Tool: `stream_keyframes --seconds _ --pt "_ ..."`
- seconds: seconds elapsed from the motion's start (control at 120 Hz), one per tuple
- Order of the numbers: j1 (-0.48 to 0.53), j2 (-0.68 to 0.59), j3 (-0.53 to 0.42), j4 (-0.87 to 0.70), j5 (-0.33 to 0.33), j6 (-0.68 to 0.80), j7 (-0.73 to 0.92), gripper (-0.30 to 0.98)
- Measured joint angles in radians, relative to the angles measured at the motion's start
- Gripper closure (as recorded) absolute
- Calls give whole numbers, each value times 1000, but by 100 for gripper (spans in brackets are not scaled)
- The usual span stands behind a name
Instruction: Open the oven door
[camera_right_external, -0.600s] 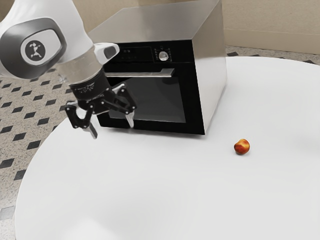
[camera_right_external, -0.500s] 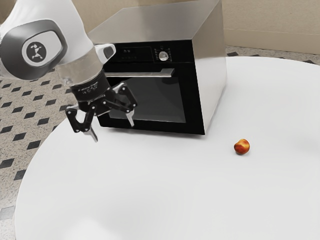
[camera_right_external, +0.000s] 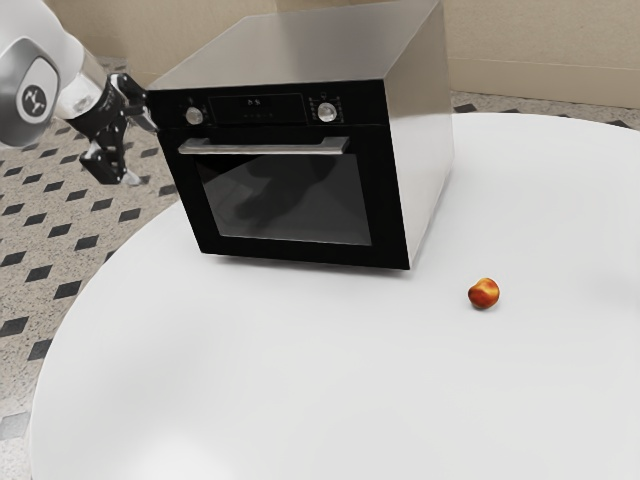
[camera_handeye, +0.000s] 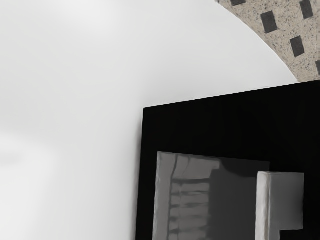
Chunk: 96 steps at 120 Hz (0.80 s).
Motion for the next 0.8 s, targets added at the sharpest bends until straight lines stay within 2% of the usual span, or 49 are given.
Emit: stream_keyframes --seconds 0.067,0.125,0.2,0.317,0.35,0.45,0.525,0.583,0.617,0.65,0.683,0.8 --pt "15 6 -32 -13 49 37 -40 0" --pt "-12 -32 -41 -73 83 62 -79 0" --pt "-157 -38 -45 -99 121 87 -124 0" --pt "-381 27 -57 -69 163 133 -184 0" --pt "-437 55 -59 -46 162 143 -201 0" --pt "-527 67 -61 -32 69 112 -272 0" --pt "-513 89 -59 -4 33 80 -323 0" --pt "-439 122 -62 37 41 66 -356 0" --pt "-370 130 -77 47 58 63 -372 0" --pt "-263 136 -154 53 89 65 -386 0" --pt "-207 141 -205 56 122 74 -393 0" --pt "-204 137 -243 51 188 105 -407 0"
